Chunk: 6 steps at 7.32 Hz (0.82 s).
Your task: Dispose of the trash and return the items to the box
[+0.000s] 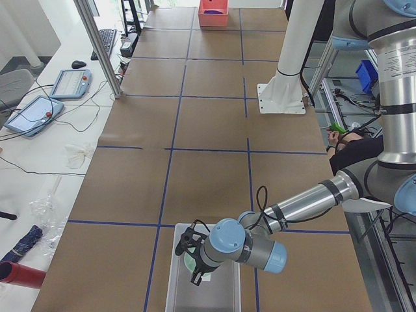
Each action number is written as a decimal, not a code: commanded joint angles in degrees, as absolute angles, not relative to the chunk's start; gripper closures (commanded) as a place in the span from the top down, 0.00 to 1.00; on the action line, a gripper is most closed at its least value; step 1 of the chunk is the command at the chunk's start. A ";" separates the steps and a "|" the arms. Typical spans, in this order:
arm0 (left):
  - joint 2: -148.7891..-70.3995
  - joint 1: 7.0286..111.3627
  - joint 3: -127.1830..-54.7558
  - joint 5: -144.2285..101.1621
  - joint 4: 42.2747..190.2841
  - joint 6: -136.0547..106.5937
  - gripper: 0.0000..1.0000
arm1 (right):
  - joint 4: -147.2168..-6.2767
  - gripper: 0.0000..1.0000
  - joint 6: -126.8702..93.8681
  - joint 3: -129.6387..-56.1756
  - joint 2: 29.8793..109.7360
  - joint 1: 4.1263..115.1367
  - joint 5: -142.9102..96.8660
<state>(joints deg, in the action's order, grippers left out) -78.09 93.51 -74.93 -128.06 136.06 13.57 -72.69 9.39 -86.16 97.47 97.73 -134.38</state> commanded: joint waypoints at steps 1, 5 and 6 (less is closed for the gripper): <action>-78.13 92.90 -75.14 -127.88 137.45 13.62 1.00 | -72.69 1.00 9.32 -86.22 97.47 97.73 -134.38; -82.41 92.90 -85.29 -131.81 117.99 13.01 1.00 | -75.39 1.00 9.58 -88.94 96.25 97.30 -136.67; -83.83 92.90 -90.21 -132.79 107.16 13.09 1.00 | -75.85 1.00 9.58 -89.47 96.15 94.86 -136.41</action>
<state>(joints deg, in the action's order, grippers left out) -81.67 92.90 -84.35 -130.99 120.32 13.01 -74.78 9.50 -88.55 96.55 96.88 -136.30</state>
